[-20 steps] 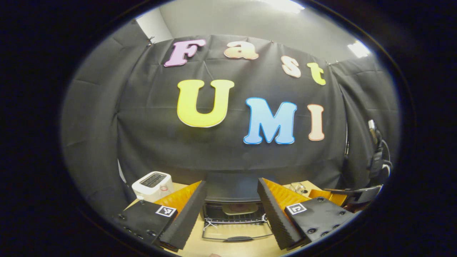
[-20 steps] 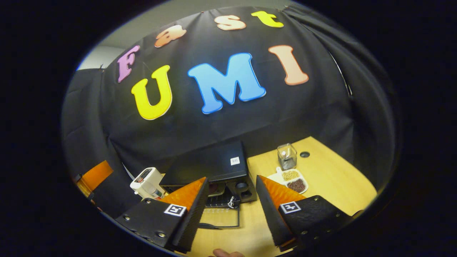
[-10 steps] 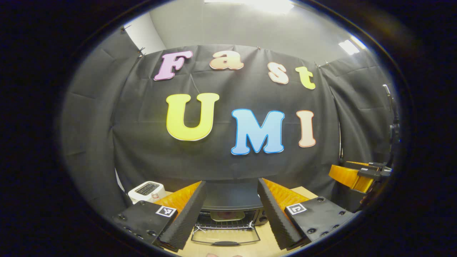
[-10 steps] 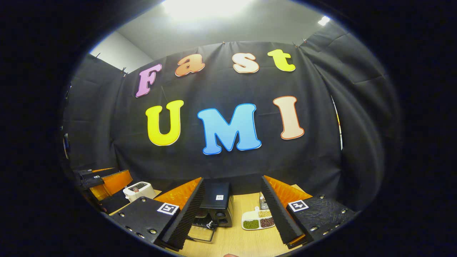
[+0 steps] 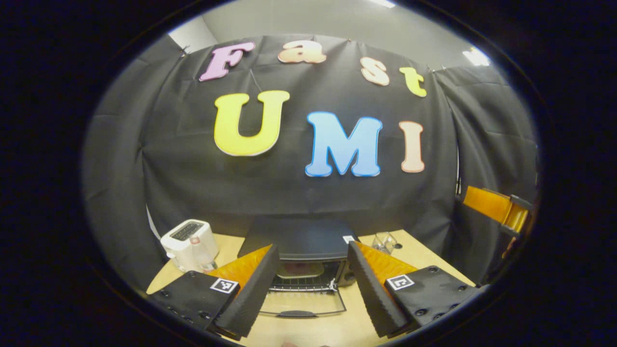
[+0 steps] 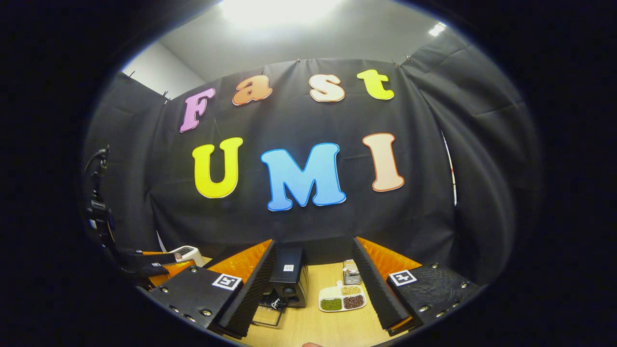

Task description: Open the electric oven with the left hand, put the food in, and close the electric oven.

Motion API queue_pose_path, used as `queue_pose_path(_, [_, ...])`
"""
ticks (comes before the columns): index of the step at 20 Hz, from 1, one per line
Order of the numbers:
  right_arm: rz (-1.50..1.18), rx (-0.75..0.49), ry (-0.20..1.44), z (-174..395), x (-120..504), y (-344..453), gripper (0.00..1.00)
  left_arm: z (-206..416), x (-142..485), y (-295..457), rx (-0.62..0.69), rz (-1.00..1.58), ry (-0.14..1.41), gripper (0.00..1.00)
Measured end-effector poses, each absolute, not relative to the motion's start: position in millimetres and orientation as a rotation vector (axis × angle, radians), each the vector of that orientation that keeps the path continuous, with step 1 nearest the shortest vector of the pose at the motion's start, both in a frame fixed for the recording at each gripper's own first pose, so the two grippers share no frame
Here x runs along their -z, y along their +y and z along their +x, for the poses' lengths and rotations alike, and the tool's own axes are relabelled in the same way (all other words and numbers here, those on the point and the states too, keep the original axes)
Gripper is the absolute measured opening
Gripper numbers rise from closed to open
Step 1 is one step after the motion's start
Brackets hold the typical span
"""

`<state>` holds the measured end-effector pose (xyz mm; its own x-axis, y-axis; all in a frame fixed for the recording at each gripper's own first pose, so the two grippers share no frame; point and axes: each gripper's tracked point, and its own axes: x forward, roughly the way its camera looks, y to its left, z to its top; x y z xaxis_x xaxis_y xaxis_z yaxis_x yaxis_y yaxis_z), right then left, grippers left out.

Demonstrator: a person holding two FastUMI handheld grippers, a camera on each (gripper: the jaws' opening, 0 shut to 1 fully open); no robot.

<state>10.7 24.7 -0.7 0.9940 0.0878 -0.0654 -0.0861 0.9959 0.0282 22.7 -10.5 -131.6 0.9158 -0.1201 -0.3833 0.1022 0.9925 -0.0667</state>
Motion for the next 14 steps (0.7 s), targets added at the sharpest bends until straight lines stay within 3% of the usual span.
queue_pose_path(2, [0.035, -0.081, 0.081, 13, 5, 20, 0.96, 22, 162, -10, 0.118, -0.056, 0.492, 0.96])
queue_pose_path(5, [0.045, -0.066, 0.102, 18, 13, 14, 0.96, 15, 204, -5, 0.100, -0.059, 0.620, 1.00])
queue_pose_path(9, [0.048, -0.055, 0.137, 19, 26, 6, 0.96, -1, 263, 3, 0.072, -0.064, 0.797, 0.94])
queue_pose_path(11, [0.044, -0.050, 0.151, 21, 31, 3, 0.96, -13, 295, 5, 0.073, -0.058, 0.894, 1.00])
queue_pose_path(12, [0.041, -0.046, 0.156, 21, 34, 1, 0.96, -20, 312, 5, 0.073, -0.054, 0.946, 0.96])
queue_pose_path(14, [0.040, -0.034, 0.165, 22, 40, -3, 0.96, -30, 341, 7, 0.072, -0.052, 1.030, 1.00])
